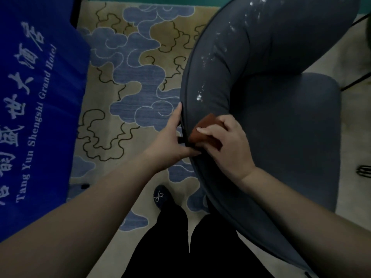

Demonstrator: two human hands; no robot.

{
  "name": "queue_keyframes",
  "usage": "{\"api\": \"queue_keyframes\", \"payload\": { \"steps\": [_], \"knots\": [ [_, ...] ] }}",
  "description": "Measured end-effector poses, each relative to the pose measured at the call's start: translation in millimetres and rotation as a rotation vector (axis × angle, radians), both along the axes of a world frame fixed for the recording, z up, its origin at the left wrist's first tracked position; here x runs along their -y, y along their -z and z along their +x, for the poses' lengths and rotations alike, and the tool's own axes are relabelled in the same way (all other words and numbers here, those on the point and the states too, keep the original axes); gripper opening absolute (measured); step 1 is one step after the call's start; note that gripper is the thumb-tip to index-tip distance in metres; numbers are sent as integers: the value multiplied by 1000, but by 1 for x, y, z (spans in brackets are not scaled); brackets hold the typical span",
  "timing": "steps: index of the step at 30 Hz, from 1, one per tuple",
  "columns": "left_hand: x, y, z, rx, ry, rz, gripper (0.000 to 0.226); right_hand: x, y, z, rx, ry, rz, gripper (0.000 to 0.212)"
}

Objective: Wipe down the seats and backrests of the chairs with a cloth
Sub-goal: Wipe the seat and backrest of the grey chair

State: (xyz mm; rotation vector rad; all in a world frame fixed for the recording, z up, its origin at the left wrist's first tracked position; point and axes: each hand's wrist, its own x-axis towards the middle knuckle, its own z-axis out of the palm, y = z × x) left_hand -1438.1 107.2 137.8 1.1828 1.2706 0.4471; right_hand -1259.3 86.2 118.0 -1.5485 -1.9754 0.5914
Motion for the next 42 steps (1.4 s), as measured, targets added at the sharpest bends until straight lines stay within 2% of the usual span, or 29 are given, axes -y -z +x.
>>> {"api": "queue_keyframes", "payload": {
  "steps": [4,6,10,17,23,29,35,40,42],
  "knots": [
    [-2,4,-1,-10,28,-8,125,-50,-3,-18,-41,225,-5,27],
    [-3,6,-3,1,40,-6,126,-50,-3,-21,-60,284,-33,27],
    [-6,9,-7,40,58,-7,126,-7,-3,-14,-38,231,-32,29],
    [-18,12,-12,68,8,27,123,-49,-7,-30,-20,287,-8,30],
    [-37,7,-15,60,39,25,121,-17,-1,-22,-37,183,1,29],
    [-51,2,-12,20,55,1,120,-90,-4,-27,-40,292,1,31],
    [-66,-2,-10,8,70,-16,121,-54,3,-17,-107,206,4,30],
    [-69,-3,-8,-11,77,-32,122,-110,-1,-22,-80,264,12,30],
    [-71,-3,-7,1,67,-47,121,-108,1,-23,-93,302,16,29]
  ]
}}
